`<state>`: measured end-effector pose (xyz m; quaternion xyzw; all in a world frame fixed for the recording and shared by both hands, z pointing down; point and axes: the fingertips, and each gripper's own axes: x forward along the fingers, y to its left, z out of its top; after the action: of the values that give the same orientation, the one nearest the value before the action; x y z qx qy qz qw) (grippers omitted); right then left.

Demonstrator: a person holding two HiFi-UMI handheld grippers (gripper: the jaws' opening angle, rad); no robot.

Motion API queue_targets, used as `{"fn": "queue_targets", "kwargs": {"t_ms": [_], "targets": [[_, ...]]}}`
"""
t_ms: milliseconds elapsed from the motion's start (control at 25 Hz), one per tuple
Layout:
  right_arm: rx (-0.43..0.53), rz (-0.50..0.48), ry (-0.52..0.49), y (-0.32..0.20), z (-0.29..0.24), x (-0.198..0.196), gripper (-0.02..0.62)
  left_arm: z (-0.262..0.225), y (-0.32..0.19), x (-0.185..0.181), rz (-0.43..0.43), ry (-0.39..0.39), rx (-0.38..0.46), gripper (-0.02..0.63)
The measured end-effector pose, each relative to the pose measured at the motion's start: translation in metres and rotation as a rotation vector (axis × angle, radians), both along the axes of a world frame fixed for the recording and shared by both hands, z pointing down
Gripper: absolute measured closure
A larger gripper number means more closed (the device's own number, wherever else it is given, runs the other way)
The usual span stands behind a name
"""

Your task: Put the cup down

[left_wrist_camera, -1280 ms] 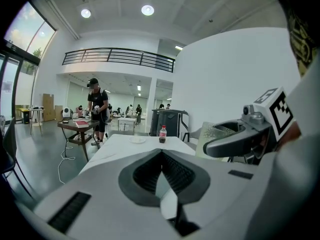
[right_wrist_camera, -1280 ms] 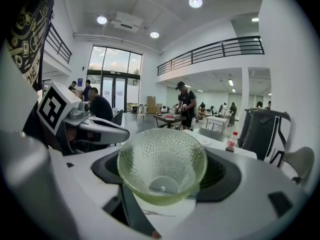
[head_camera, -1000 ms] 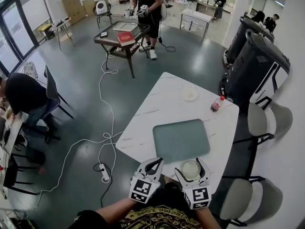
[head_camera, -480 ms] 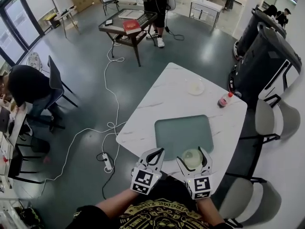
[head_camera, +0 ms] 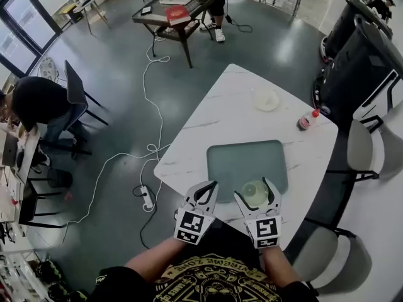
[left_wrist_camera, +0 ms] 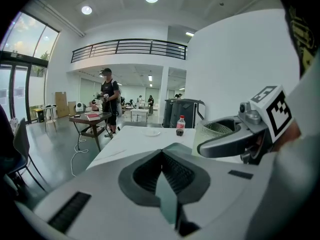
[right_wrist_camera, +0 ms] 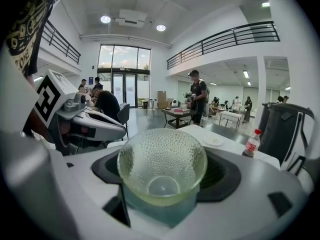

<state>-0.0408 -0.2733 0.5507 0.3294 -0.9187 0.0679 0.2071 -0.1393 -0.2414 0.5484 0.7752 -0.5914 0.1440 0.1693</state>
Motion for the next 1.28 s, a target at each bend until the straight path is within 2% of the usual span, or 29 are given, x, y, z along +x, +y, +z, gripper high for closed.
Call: {"fn": "queue_targets", "kwargs": {"t_ms": [320, 1280], "targets": [[-0.030, -0.023, 0.013, -0.017, 0.021, -0.001, 0.198, 0.022, -0.011, -0.001, -0.038, -0.017, -0.050, 0.598], [-0.102, -0.075, 0.071, -0.025, 0.084, -0.002, 0.198, 0.080, -0.017, 0.006, -0.065, -0.043, -0.181, 0.598]]}}
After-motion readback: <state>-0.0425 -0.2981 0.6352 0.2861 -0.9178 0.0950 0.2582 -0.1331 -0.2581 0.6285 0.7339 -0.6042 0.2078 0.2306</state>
